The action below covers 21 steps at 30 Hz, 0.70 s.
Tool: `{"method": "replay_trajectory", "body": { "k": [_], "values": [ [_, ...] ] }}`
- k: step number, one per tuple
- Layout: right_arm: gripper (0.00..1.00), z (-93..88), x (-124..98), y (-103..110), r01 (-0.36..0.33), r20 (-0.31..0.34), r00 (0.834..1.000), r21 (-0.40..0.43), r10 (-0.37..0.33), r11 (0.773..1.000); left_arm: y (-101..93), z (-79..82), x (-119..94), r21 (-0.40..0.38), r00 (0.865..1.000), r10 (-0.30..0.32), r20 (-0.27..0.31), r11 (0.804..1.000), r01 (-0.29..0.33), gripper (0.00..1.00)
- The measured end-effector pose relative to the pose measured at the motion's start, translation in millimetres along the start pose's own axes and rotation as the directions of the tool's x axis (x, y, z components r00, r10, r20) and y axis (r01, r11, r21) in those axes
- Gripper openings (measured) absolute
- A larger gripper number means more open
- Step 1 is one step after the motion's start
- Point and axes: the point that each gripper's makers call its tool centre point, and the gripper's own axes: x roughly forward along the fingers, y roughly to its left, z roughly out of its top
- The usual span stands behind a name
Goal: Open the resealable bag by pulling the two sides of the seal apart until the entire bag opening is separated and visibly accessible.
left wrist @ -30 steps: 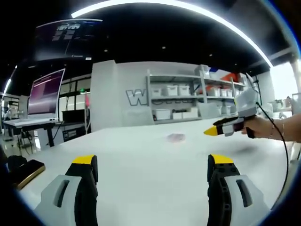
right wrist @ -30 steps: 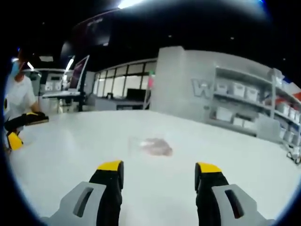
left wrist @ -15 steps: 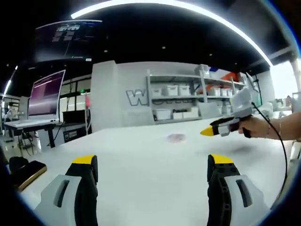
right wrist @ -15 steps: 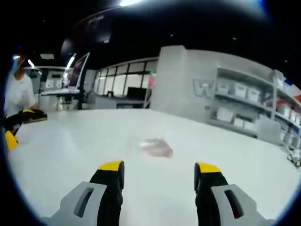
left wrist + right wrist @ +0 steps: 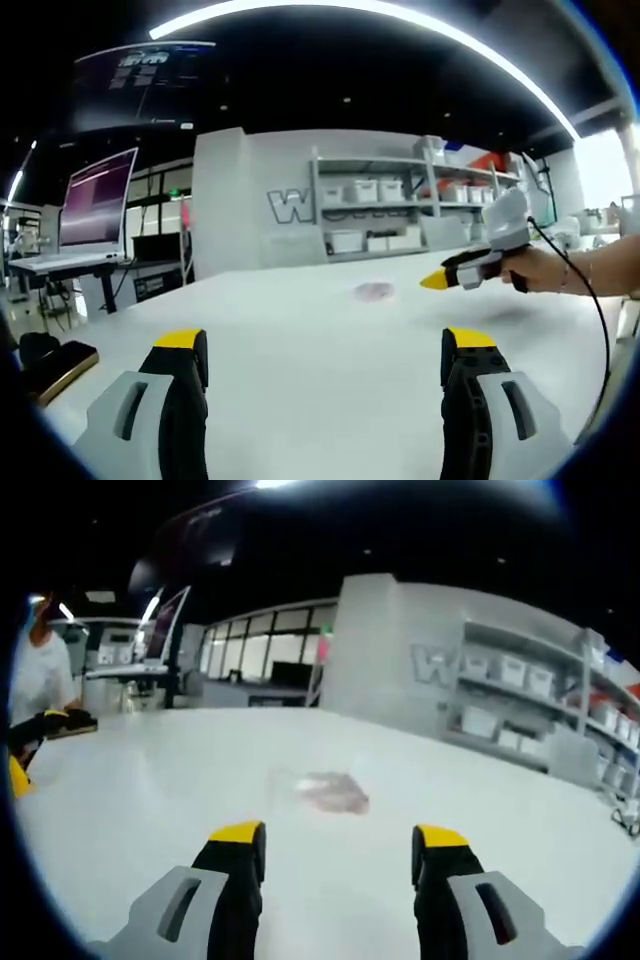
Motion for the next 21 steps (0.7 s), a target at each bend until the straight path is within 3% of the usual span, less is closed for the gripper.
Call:
{"method": "replay_trajectory", "body": {
  "k": [21],
  "values": [
    [0.57,-2.3,20.8,-3.3,-0.007,-0.032,0.999,-0.030,0.006,1.000,-1.4,3.9,1.3,0.013,1.000,-0.004,-0.003,1.000,0.004,0.96]
  ]
}}
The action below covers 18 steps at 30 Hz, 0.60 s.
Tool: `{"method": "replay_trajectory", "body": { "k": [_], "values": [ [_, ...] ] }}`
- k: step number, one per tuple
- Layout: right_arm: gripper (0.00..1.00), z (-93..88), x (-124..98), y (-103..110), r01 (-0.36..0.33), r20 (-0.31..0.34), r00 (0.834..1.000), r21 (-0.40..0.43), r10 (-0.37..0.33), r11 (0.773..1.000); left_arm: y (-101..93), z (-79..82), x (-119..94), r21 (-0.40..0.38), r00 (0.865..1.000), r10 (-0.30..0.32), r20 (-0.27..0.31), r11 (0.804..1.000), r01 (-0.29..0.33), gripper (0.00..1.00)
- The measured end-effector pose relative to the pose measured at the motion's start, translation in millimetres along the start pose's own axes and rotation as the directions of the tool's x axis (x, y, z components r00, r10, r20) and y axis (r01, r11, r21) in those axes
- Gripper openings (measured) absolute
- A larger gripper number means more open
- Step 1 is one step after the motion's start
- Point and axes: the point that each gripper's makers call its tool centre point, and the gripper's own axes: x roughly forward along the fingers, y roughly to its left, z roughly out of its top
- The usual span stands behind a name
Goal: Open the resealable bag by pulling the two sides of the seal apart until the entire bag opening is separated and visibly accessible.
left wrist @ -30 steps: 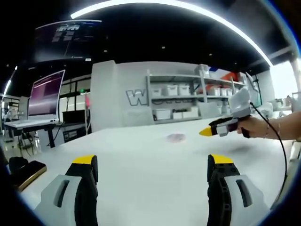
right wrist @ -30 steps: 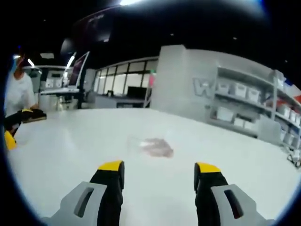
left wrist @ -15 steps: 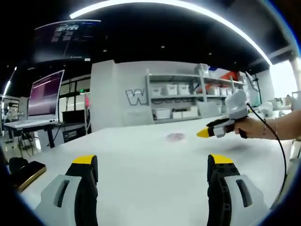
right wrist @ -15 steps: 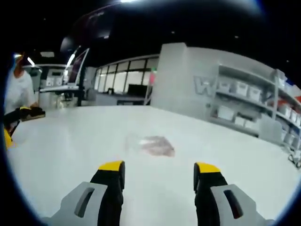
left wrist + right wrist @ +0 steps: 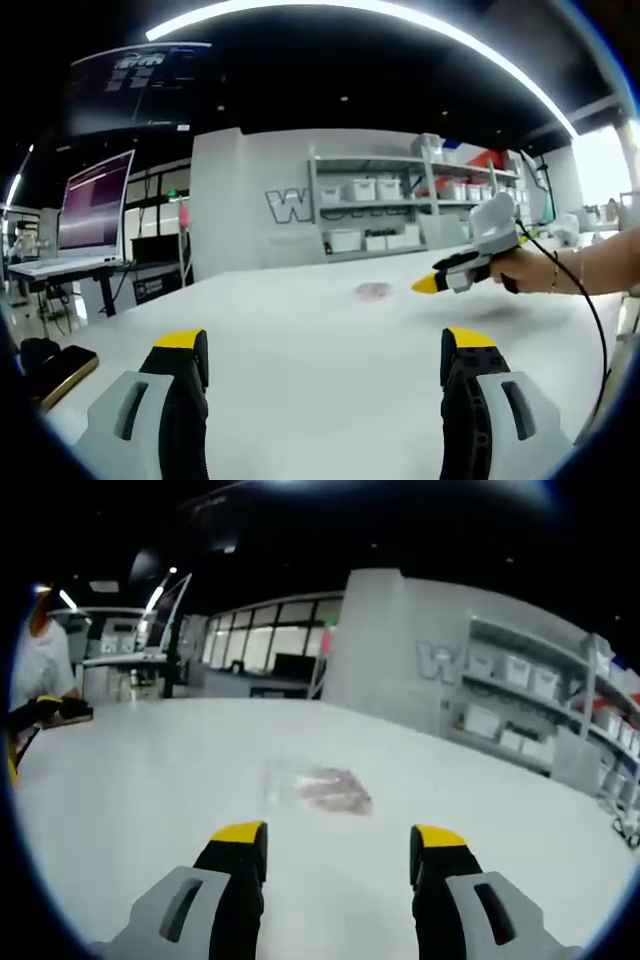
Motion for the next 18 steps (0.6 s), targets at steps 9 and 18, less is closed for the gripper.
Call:
{"method": "replay_trajectory", "body": {
  "k": [9,18],
  "values": [
    [0.56,-4.3,6.4,-0.5,-0.002,-0.013,1.000,-0.008,0.002,1.000,-0.6,0.1,1.5,0.002,1.000,-0.004,-0.002,1.000,0.004,0.96],
    [0.56,-2.8,13.4,-2.0,-0.004,-0.012,1.000,-0.016,0.004,1.000,-0.7,1.1,3.3,0.007,1.000,-0.007,0.000,1.000,0.007,0.96]
  ]
}}
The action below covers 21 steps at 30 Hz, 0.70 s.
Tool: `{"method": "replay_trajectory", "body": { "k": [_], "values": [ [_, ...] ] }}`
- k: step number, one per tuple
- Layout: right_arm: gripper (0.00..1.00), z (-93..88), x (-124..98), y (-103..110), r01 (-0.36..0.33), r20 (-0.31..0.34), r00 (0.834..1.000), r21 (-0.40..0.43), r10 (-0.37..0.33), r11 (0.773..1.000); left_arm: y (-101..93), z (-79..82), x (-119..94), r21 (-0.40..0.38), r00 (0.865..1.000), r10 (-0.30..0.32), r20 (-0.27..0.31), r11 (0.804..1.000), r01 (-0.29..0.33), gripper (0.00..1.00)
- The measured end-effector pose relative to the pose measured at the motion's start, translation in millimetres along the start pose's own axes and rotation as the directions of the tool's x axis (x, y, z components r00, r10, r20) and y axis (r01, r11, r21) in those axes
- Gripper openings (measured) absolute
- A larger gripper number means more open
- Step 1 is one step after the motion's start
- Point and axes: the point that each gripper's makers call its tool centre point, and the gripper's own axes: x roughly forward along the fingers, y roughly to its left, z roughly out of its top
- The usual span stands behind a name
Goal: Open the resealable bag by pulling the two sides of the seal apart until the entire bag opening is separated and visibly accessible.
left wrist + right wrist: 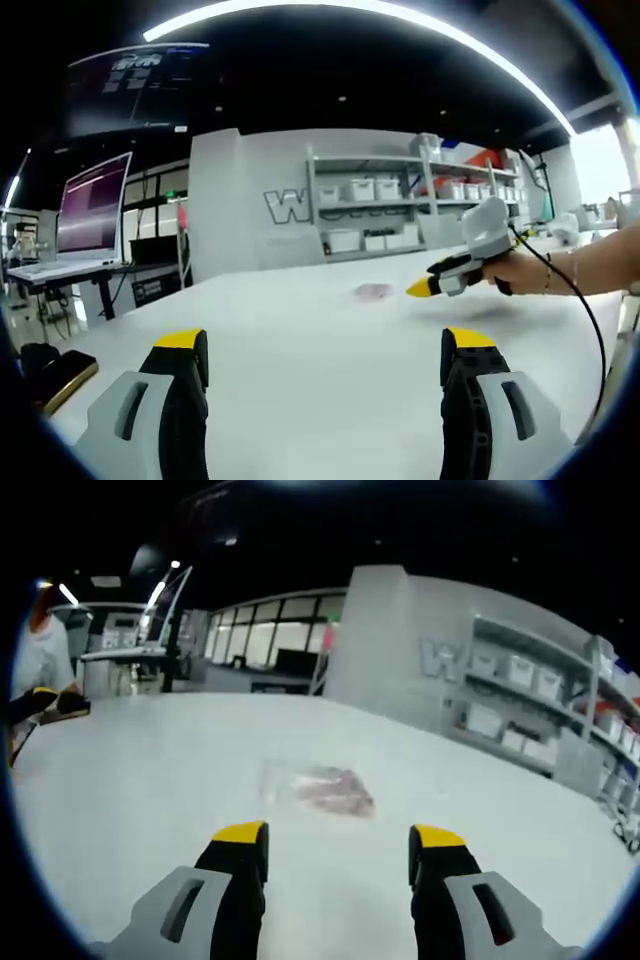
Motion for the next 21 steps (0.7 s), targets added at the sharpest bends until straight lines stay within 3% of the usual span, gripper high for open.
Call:
{"method": "replay_trajectory", "body": {
  "k": [16,21],
  "values": [
    [0.54,4.2,8.3,-2.0,-0.007,0.001,1.000,-0.027,0.007,1.000,-3.6,2.7,-2.7,0.009,1.000,0.001,0.001,1.000,-0.001,0.96],
    [0.54,6.3,23.4,-4.6,-0.015,-0.005,1.000,-0.035,0.015,0.999,-1.6,1.6,-2.7,0.008,1.000,0.005,-0.001,1.000,-0.005,0.96]
  ]
}}
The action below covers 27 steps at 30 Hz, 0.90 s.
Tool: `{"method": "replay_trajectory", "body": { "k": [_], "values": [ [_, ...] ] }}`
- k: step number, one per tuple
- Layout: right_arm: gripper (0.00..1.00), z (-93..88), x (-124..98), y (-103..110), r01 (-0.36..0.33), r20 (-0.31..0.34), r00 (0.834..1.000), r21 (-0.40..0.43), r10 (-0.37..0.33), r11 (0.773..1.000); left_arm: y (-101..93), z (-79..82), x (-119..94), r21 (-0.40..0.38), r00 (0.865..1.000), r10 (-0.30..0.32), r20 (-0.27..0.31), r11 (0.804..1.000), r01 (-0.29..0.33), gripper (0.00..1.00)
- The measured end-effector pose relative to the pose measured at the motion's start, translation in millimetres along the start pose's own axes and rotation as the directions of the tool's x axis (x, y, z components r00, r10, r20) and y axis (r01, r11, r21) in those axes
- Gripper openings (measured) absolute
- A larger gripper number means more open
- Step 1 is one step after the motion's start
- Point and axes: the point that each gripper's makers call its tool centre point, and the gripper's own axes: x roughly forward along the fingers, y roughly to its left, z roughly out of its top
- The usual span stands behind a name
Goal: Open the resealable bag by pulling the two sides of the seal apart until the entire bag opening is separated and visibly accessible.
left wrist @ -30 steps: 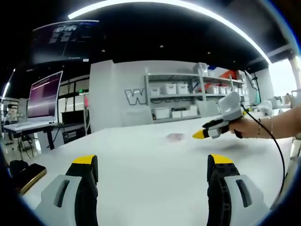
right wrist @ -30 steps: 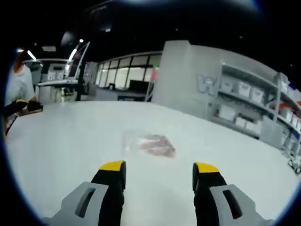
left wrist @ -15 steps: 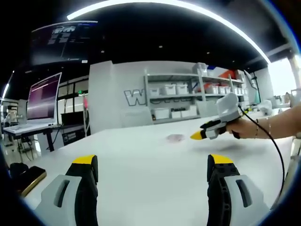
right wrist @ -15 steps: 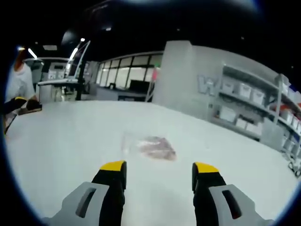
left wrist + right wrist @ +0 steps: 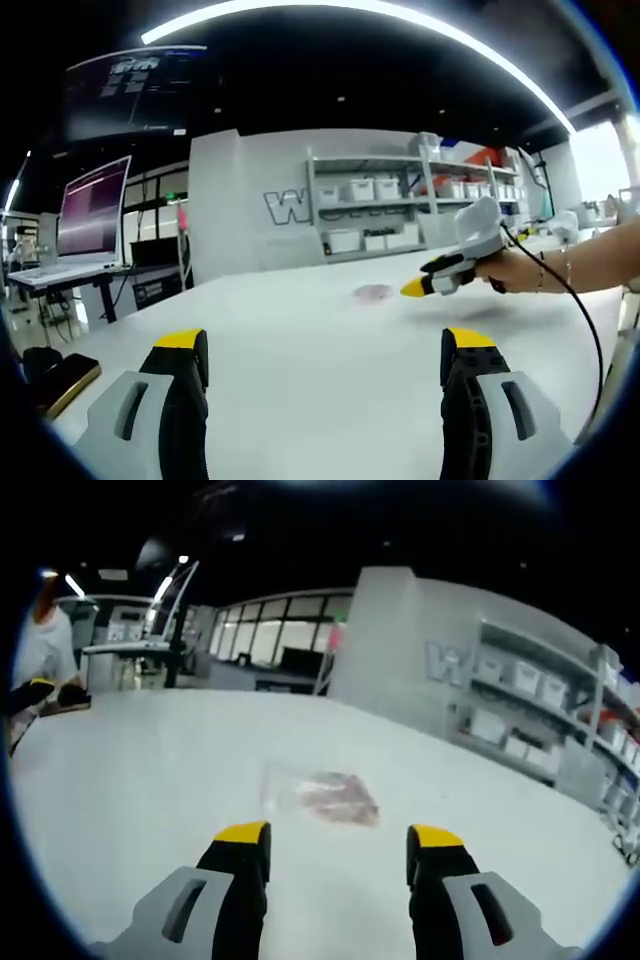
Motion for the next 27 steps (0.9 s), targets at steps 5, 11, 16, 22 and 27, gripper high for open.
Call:
{"method": "replay_trajectory", "body": {
  "k": [5,11,16,22,27],
  "values": [
    [0.54,1.3,4.7,0.7,-0.008,-0.005,1.000,-0.008,0.008,1.000,0.3,-0.7,1.0,-0.002,1.000,0.000,-0.001,1.000,0.000,0.96],
    [0.54,2.4,11.1,0.7,-0.010,-0.006,1.000,-0.007,0.010,1.000,0.2,0.5,2.4,-0.002,1.000,-0.001,0.003,1.000,0.001,0.96],
    [0.53,-0.9,9.5,3.6,-0.013,-0.012,1.000,-0.010,0.013,1.000,-0.1,-0.8,3.1,-0.003,1.000,-0.001,-0.001,1.000,0.001,0.96],
    [0.53,0.9,14.7,4.5,-0.019,-0.010,1.000,-0.026,0.019,0.999,0.2,-2.1,3.9,-0.004,1.000,0.000,-0.004,1.000,0.000,0.96],
    [0.52,-0.3,19.0,3.7,-0.018,-0.020,1.000,-0.034,0.017,0.999,0.7,-1.9,3.7,-0.004,1.000,0.002,-0.003,1.000,-0.002,0.96]
  ]
}}
